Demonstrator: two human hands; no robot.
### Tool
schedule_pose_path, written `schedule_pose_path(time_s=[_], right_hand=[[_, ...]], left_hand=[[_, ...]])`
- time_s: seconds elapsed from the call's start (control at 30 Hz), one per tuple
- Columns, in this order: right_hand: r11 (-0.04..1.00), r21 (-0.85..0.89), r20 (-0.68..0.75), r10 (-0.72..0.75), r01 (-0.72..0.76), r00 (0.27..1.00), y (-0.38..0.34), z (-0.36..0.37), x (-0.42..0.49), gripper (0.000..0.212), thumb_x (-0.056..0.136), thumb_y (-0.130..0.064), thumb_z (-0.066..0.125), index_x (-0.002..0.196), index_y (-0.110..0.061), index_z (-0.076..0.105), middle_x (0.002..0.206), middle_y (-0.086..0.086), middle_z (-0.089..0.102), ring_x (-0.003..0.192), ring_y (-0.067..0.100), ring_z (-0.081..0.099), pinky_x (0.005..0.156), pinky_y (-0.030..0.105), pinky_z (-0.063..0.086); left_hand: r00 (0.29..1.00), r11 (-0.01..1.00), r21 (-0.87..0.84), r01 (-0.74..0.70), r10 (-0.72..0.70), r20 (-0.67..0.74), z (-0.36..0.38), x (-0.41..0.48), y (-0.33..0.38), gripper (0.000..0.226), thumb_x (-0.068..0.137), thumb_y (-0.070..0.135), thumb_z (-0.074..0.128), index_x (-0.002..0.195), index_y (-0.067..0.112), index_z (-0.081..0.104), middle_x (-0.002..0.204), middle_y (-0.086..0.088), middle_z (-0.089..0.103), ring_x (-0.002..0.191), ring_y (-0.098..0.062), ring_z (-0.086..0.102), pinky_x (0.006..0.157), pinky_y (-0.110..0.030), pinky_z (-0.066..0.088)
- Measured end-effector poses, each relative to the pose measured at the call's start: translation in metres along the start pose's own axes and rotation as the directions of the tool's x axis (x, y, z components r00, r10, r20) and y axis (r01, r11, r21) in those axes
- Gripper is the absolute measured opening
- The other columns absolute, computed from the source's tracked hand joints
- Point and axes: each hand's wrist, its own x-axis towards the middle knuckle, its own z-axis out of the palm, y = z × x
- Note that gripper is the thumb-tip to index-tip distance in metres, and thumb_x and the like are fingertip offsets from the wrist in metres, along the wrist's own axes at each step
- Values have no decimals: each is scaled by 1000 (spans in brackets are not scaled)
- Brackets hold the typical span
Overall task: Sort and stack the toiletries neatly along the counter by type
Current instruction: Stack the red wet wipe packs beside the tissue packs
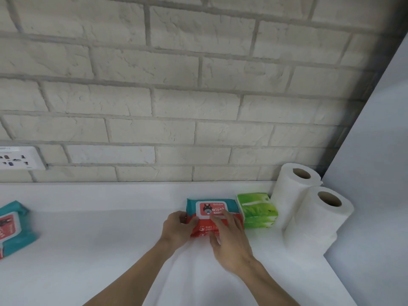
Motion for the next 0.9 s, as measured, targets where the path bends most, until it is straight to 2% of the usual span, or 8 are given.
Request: schedule_pose_path(time_s=[0.17, 0.27, 0.43, 0.57, 0.67, 0.77, 0.9], right_hand=[[999, -30, -4, 17, -18, 1000, -3, 4, -3, 48, 95, -43, 45, 142, -33, 39, 153, -1, 29, 140, 26, 26, 116, 40, 29], [998, -35, 4, 45, -45, 999, -5, 5, -4, 49, 95, -43, 44, 143, -34, 38, 154, 0, 26, 141, 28, 24, 117, 42, 27], [999, 23, 0, 41, -41, 999, -19, -1, -9, 48, 95, -41, 45, 142, -34, 40, 154, 0, 28, 141, 29, 26, 116, 42, 29], [996, 88, -37, 5, -2, 999, -38, -8, -17, 45, 96, -38, 46, 140, -34, 45, 153, -5, 31, 138, 23, 30, 113, 35, 32], [988, 155, -32, 6, -1, 999, -56, -10, -23, 44, 95, -36, 49, 139, -30, 48, 153, -2, 34, 138, 23, 32, 113, 33, 32], [980, 195, -43, -16, 24, 999, -79, -10, -31, 41, 91, -34, 52, 131, -26, 55, 135, -1, 51, 126, 22, 45, 107, 32, 37], [969, 239, -59, -49, 62, 997, -111, -10, -47, 35, 91, -31, 53, 125, -24, 59, 122, -2, 58, 115, 19, 52, 101, 29, 41]], left_hand=[[1000, 1000, 2, -3, 3, -23, -8, -3, -4, 32, 93, 38, 57, 119, 20, 53, 100, 7, 60, 89, -11, 60, 69, -19, 53], [1000, 1000, -19, -17, 17, -20, -17, -5, -7, 34, 94, 35, 56, 122, 18, 53, 100, 7, 60, 90, -15, 64, 78, -31, 58], [998, 998, 25, -65, 65, 1, -33, -17, -12, 33, 92, 35, 56, 123, 23, 54, 107, 9, 60, 96, -17, 63, 83, -34, 57], [991, 987, 95, -130, 133, -30, -49, -34, -17, 31, 93, 32, 57, 123, 25, 55, 111, 9, 59, 96, -13, 61, 79, -21, 48], [980, 973, 130, -189, 196, -42, -64, -49, -22, 31, 92, 32, 58, 122, 28, 54, 111, 9, 58, 86, -7, 63, 72, -16, 47], [963, 956, 139, -257, 266, -52, -85, -68, -27, 29, 91, 28, 61, 120, 28, 55, 110, 7, 57, 86, -8, 61, 72, -15, 47], [931, 919, 188, -347, 362, -54, -117, -92, -35, 31, 90, 26, 62, 120, 28, 56, 111, 9, 56, 92, -8, 58, 71, -9, 43]])
